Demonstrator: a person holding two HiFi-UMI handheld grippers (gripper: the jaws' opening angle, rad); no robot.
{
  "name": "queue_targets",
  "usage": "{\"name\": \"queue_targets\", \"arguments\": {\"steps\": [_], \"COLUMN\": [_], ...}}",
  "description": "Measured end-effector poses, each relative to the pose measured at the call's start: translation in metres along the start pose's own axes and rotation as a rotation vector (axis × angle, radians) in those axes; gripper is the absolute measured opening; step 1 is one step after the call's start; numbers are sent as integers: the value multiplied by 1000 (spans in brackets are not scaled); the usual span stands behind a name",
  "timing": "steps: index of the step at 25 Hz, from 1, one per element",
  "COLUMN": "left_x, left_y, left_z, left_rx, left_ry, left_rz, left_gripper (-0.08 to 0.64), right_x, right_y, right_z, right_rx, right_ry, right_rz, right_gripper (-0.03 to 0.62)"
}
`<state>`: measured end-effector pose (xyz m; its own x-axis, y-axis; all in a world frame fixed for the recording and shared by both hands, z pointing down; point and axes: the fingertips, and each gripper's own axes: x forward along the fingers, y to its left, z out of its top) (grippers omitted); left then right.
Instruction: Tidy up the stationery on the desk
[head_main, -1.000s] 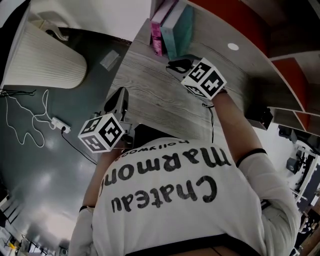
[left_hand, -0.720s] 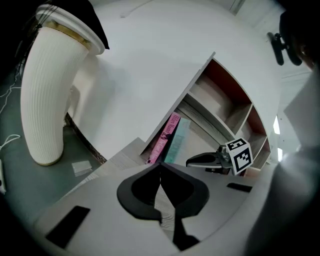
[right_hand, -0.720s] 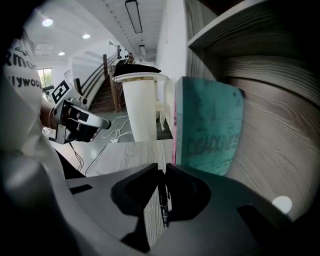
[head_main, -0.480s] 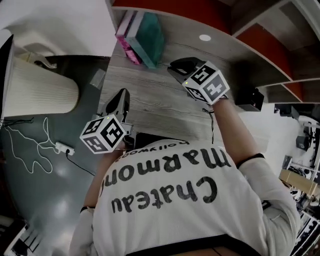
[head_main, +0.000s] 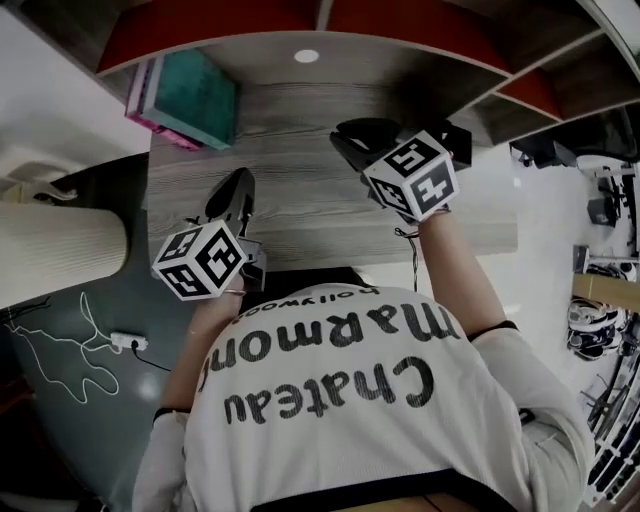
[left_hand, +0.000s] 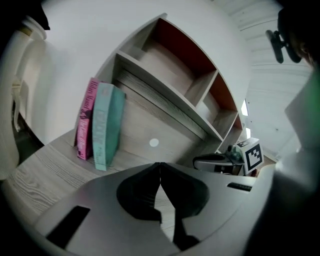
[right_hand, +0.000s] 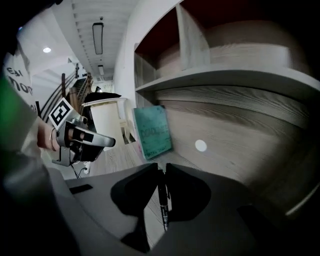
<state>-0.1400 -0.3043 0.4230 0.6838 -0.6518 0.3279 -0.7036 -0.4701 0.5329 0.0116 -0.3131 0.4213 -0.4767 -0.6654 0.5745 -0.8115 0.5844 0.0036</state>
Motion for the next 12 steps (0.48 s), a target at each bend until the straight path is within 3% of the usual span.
{"name": "queue_targets", "arguments": {"steps": [6, 12], "left_x": [37, 66], "left_y": [-88, -175], "left_z": [-36, -79], "left_rx": [45, 58], "left_ry": [51, 91], "left_rz": [-90, -137], "left_gripper": [15, 15], "right_x": [-86, -176], "right_y": [-31, -76], "right_z": [-34, -63], "right_rx": [137, 202], "right_ry": [-94, -177], "right_rz": [-49, -97], "right_gripper": [66, 66]}}
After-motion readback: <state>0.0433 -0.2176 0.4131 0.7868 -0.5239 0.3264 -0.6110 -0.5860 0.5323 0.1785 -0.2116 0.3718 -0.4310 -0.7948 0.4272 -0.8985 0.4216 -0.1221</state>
